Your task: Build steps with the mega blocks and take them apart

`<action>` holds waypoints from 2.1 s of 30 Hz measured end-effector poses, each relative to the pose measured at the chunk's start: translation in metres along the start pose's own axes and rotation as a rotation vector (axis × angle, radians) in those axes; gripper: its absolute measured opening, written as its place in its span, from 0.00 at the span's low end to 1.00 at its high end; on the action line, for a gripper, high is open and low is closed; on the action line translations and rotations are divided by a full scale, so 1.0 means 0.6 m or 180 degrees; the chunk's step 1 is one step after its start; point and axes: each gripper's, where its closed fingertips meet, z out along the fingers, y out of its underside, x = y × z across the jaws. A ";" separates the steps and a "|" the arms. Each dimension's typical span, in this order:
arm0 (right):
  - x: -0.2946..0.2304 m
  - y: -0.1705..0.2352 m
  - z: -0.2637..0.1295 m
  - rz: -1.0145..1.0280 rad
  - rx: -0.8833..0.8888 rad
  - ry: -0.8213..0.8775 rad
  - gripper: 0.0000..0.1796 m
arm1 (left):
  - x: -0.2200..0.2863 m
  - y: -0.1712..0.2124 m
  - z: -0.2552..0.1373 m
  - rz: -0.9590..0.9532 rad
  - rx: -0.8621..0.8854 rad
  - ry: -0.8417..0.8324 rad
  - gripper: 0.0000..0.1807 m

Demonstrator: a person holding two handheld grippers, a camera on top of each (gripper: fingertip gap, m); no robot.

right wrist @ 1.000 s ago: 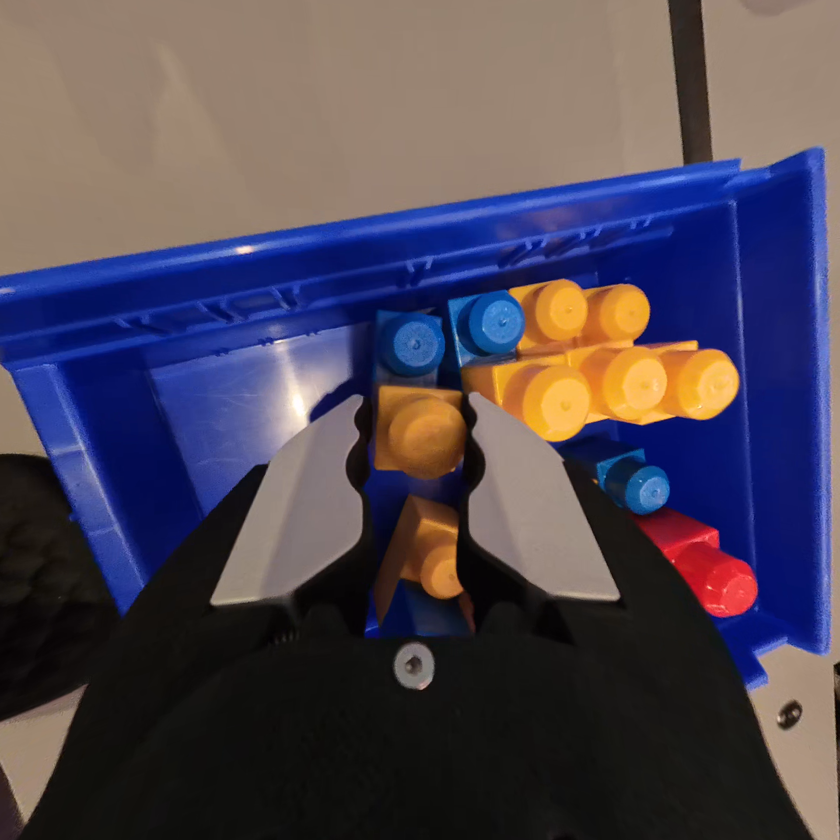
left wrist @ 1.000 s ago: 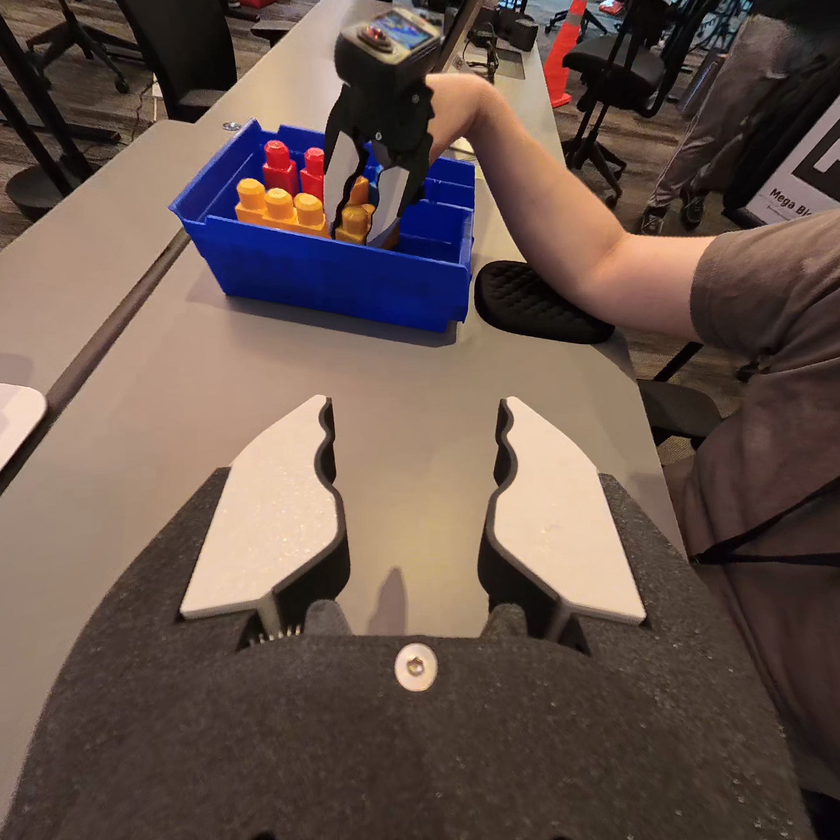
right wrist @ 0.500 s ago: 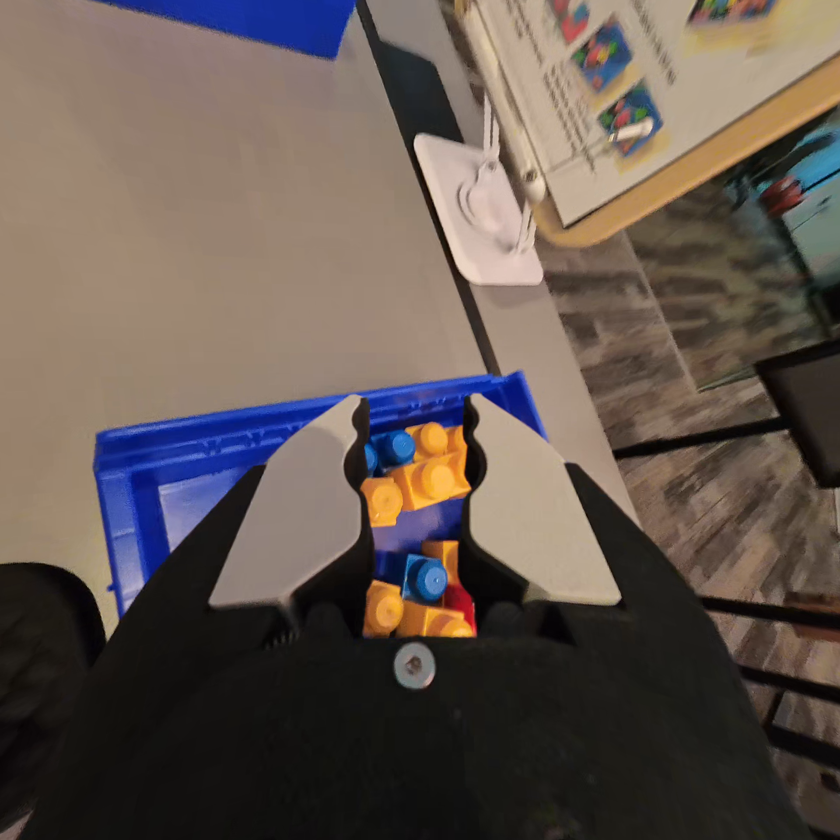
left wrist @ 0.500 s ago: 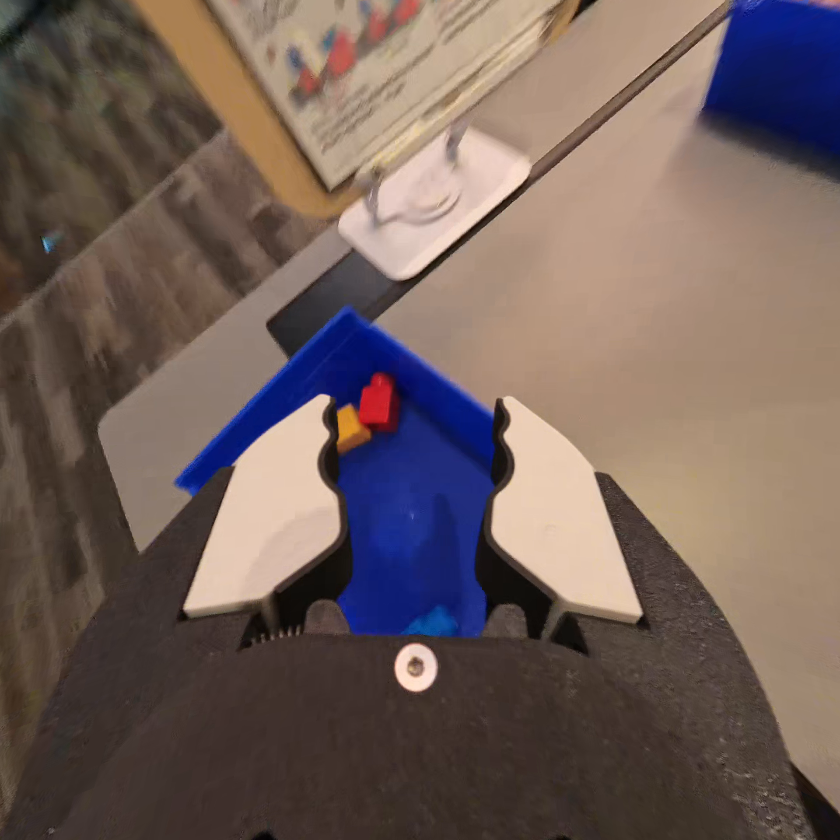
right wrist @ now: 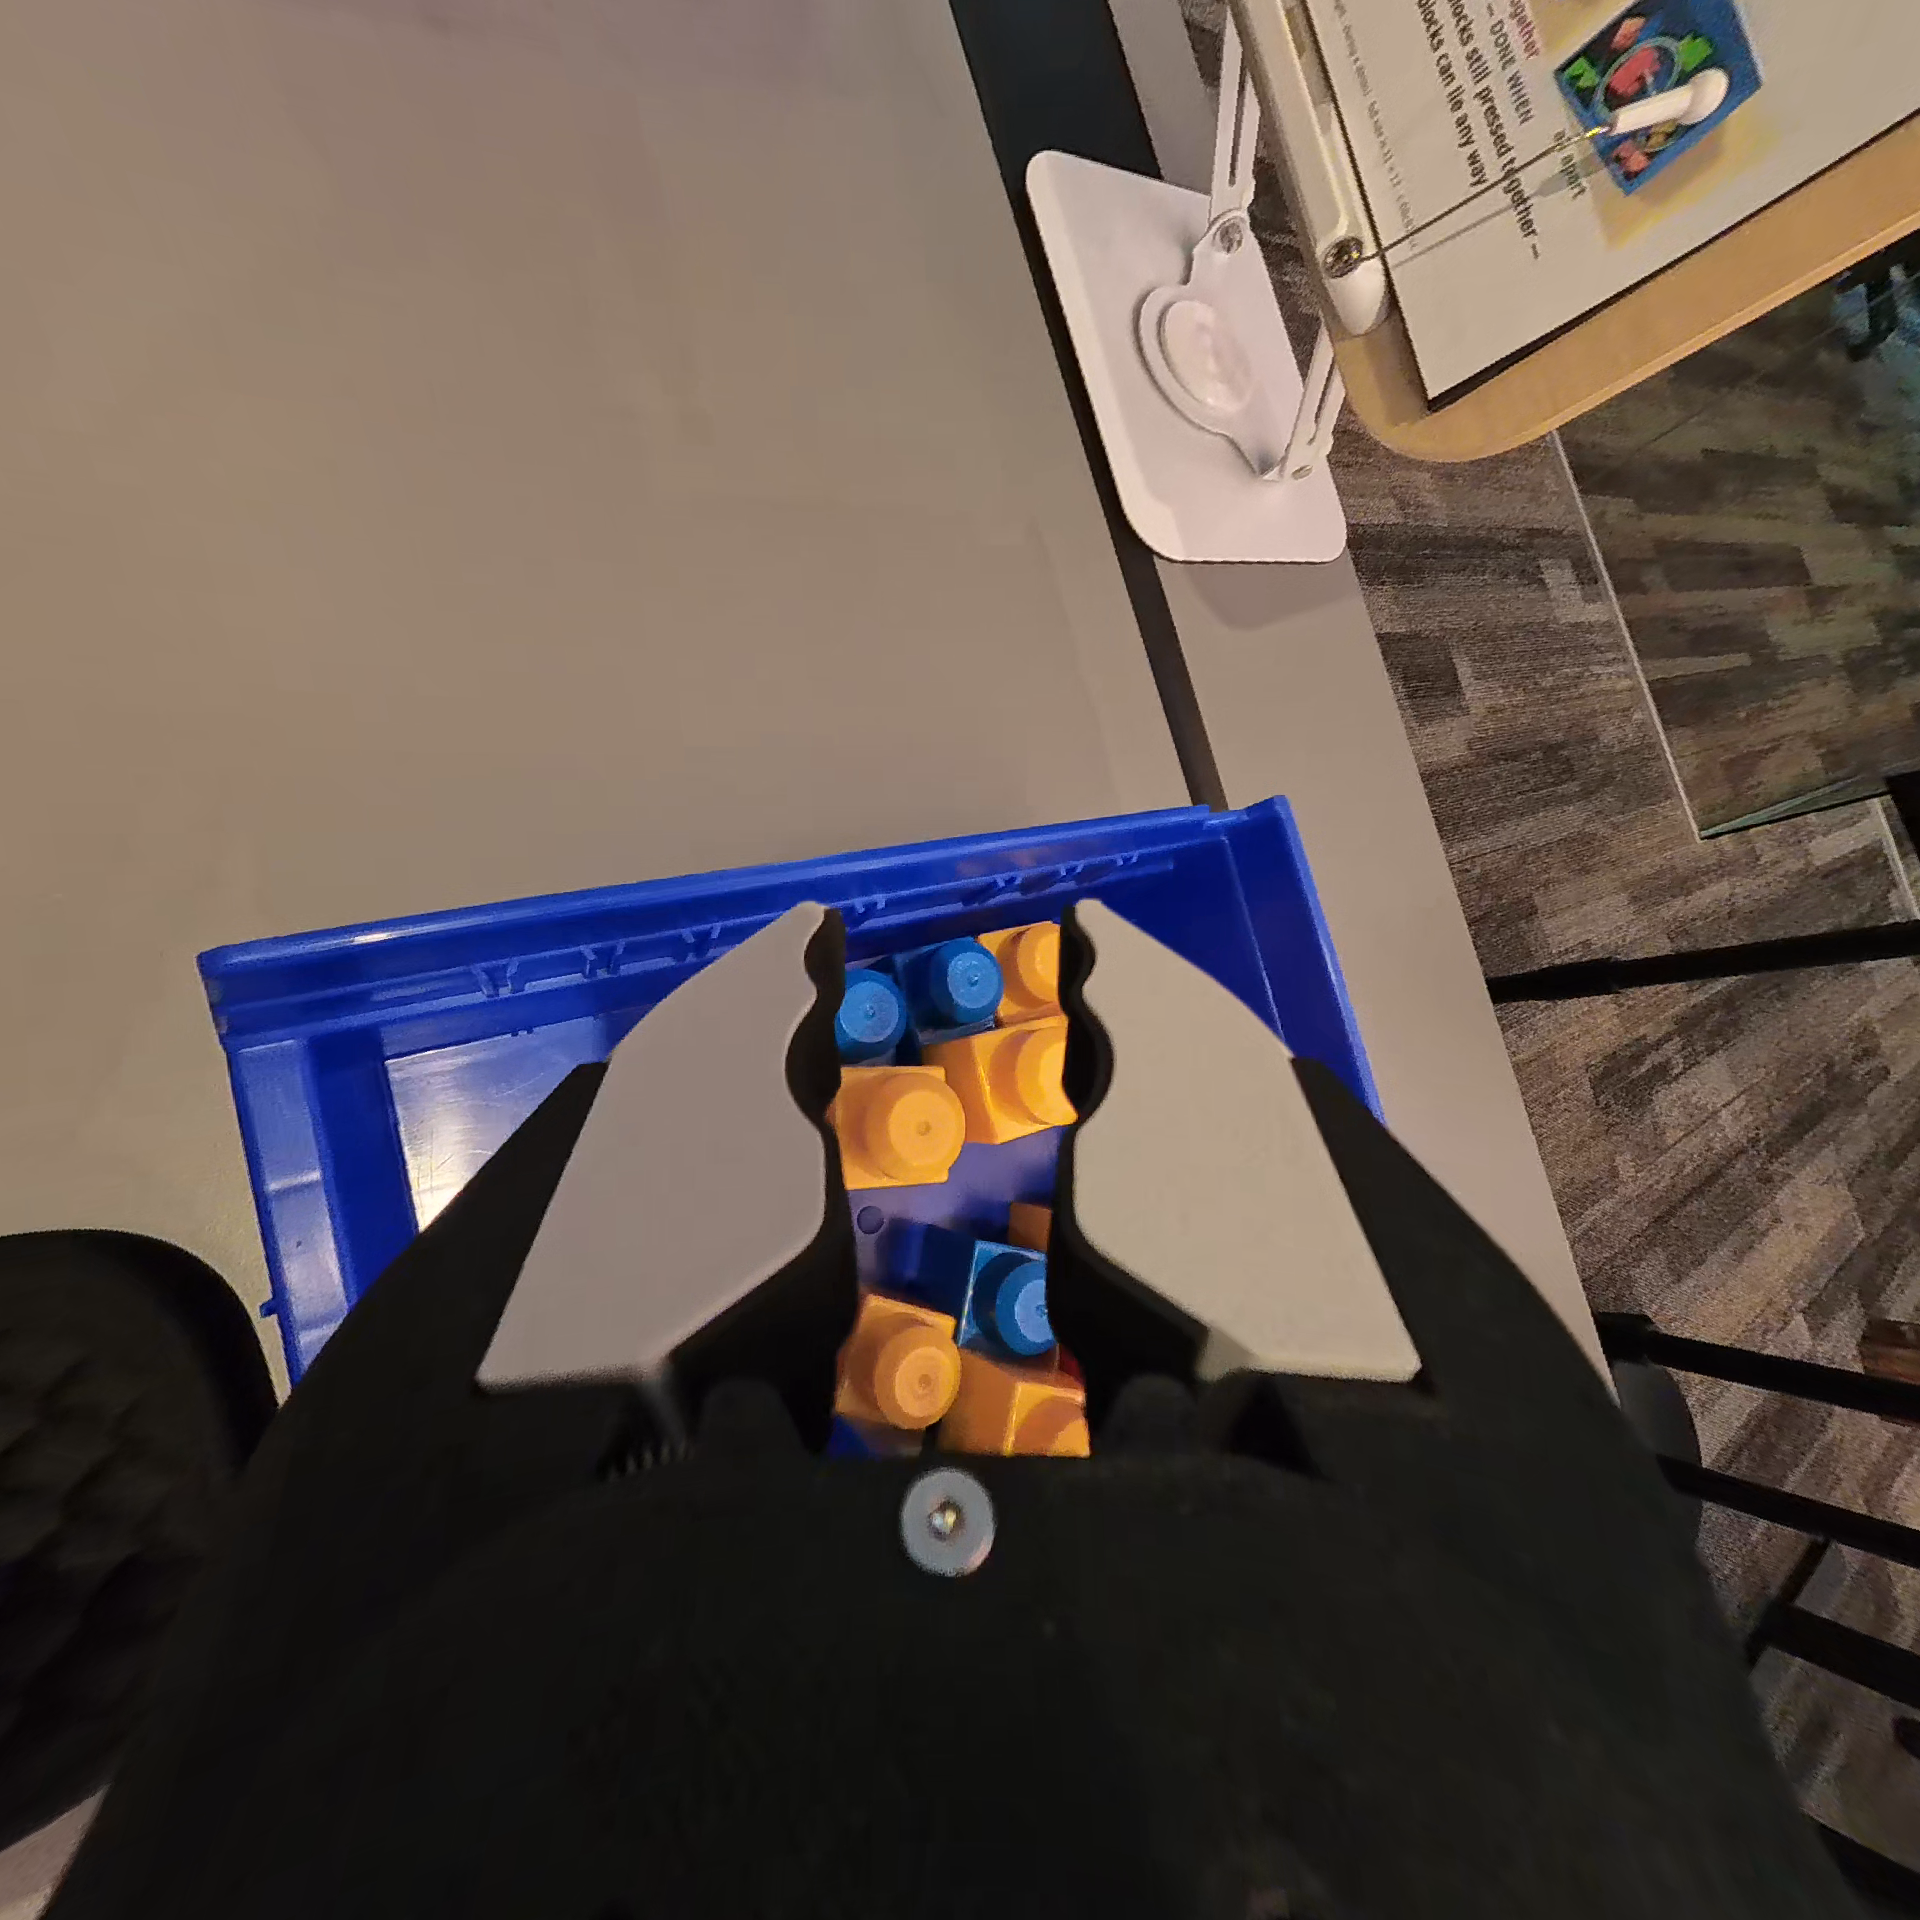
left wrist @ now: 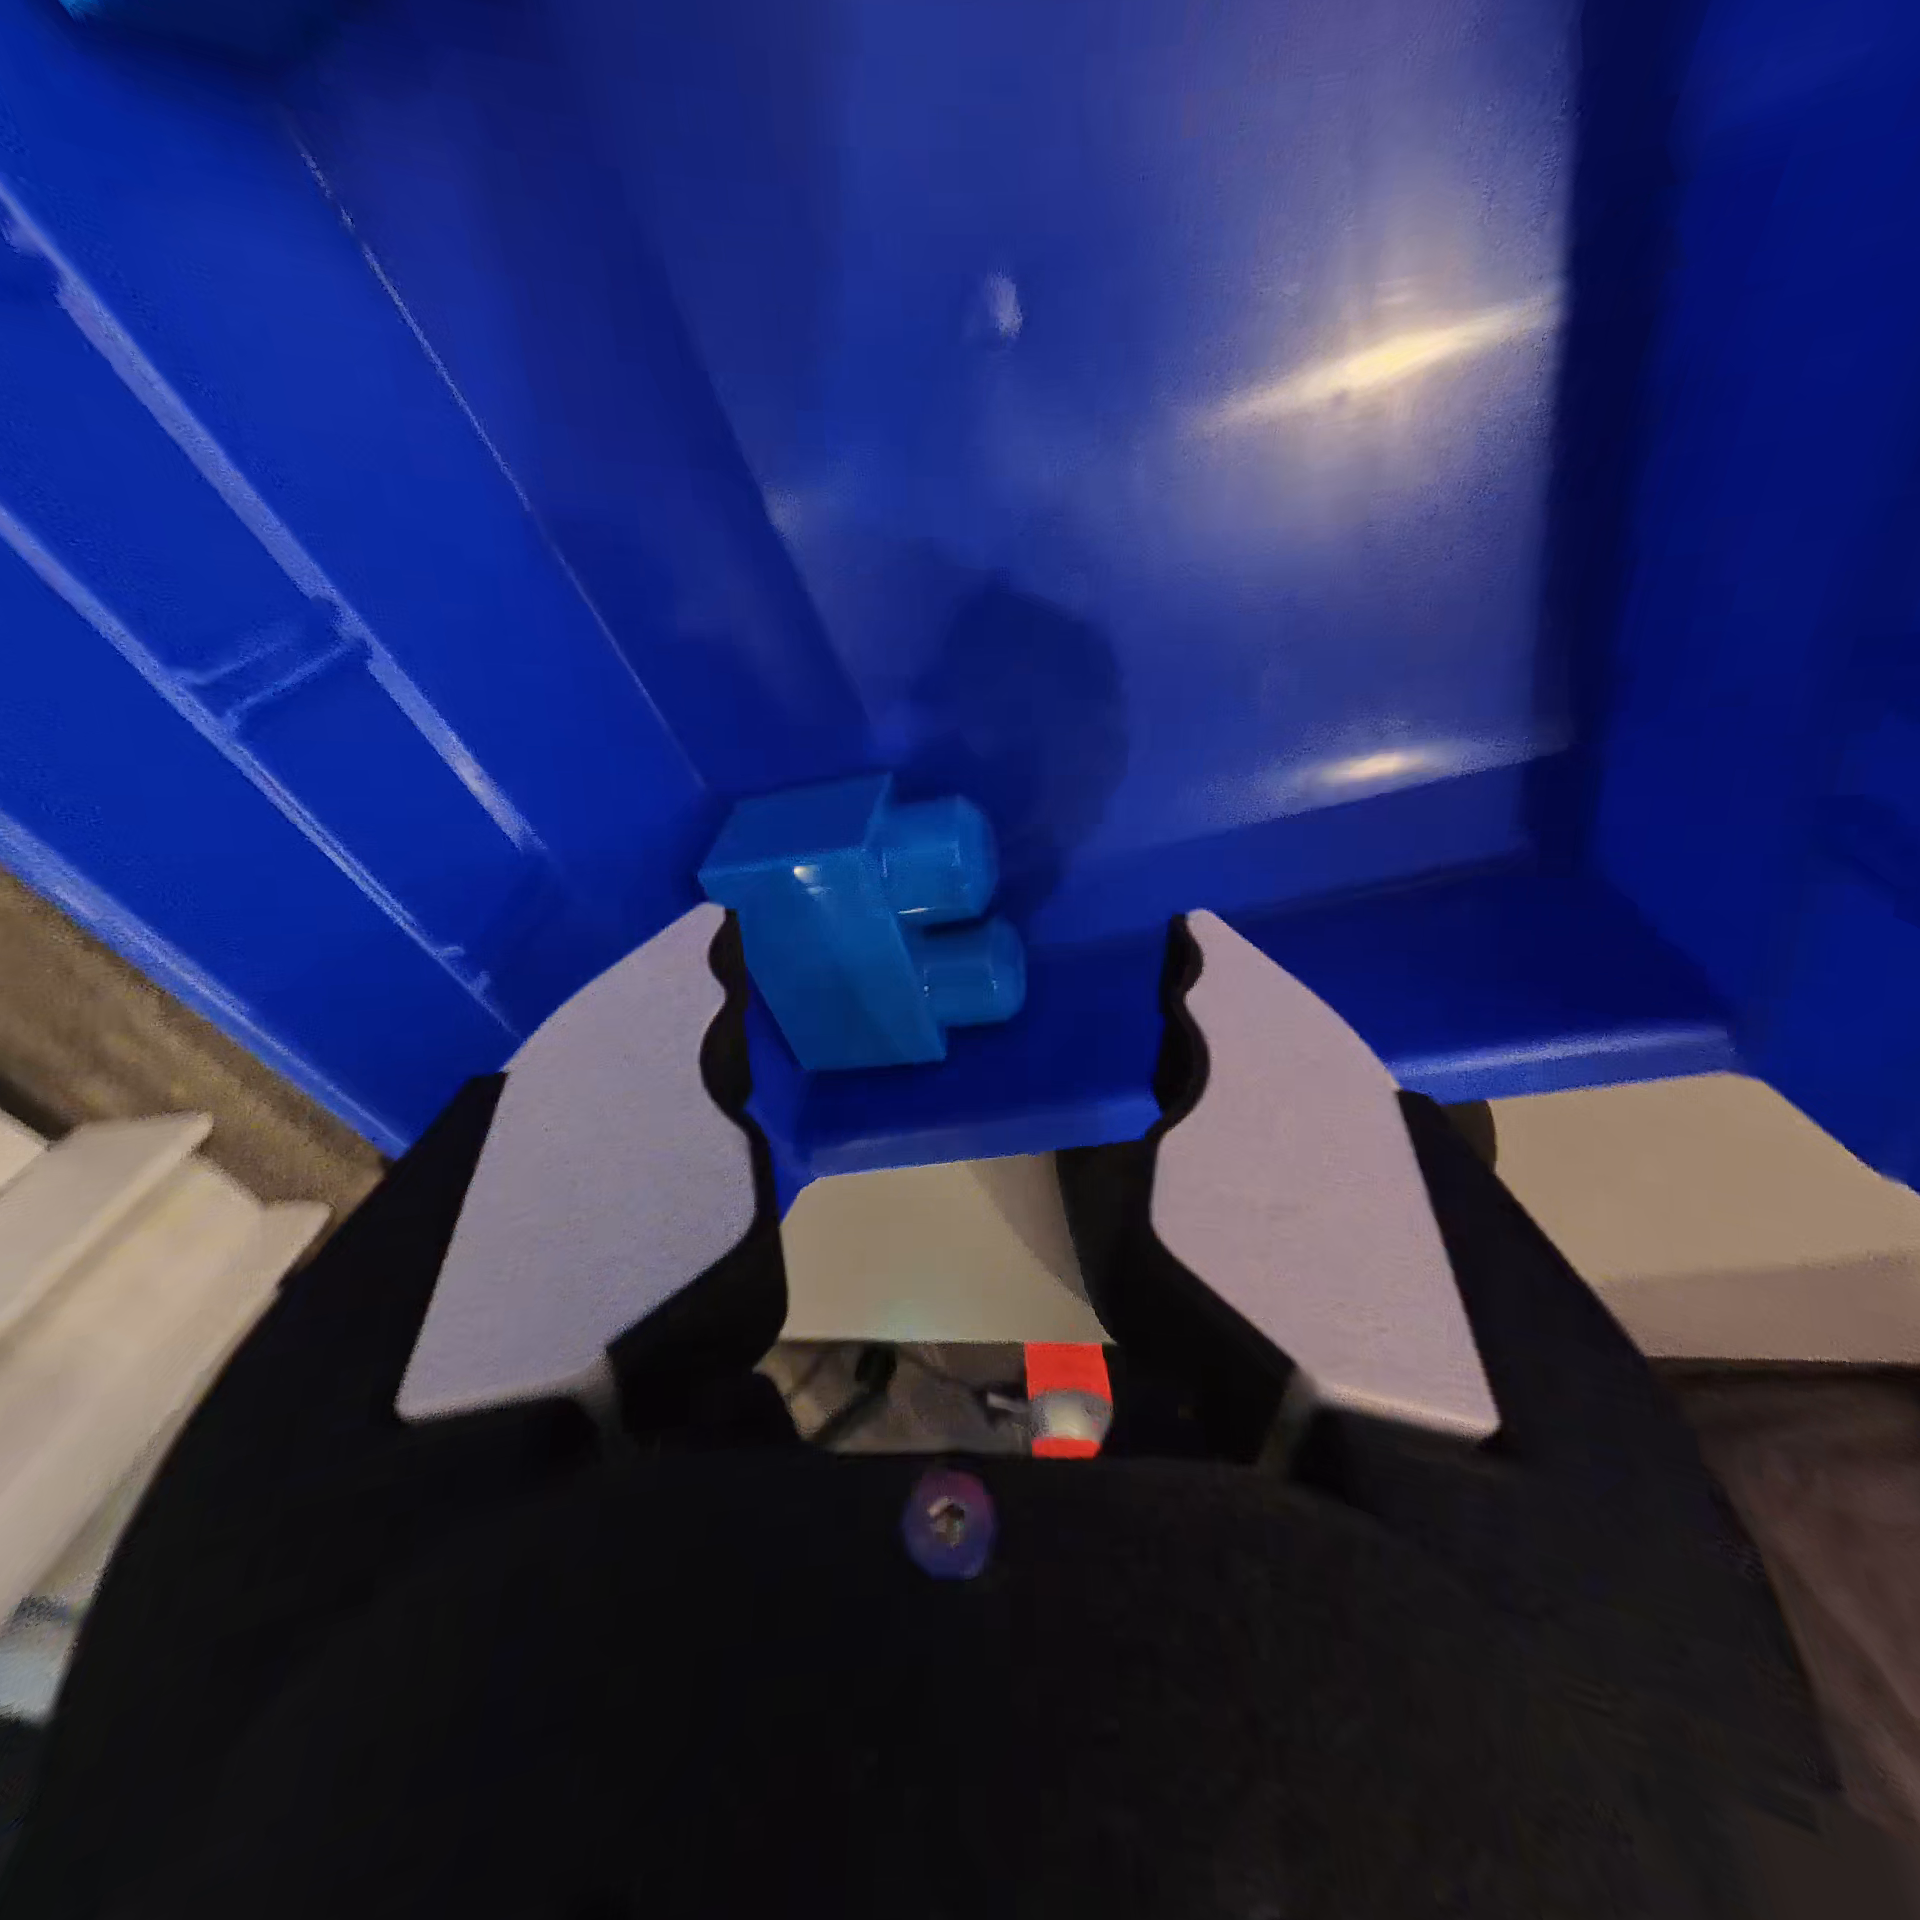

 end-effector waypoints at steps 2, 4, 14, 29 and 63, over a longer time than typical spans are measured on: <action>-0.001 0.001 0.000 0.0007 -0.0006 -0.0014 0.23 | -0.002 0.016 0.017 -0.0095 -0.0293 -0.0070 0.47; -0.003 0.003 0.002 0.0015 -0.0024 -0.0042 0.23 | -0.007 0.029 0.028 -0.0147 -0.0536 -0.0153 0.56; -0.013 0.016 0.017 0.0001 -0.0233 -0.0142 0.22 | 0.002 0.033 0.046 -0.0288 -0.0653 0.0169 0.60; -0.024 0.023 0.034 -0.0014 -0.0362 -0.0270 0.22 | 0.031 0.027 0.047 -0.0062 -0.0660 0.0329 0.68; -0.003 -0.034 0.053 -0.0339 -0.0290 0.0170 0.22 | 0.114 -0.117 -0.229 0.0682 0.2566 0.1785 0.37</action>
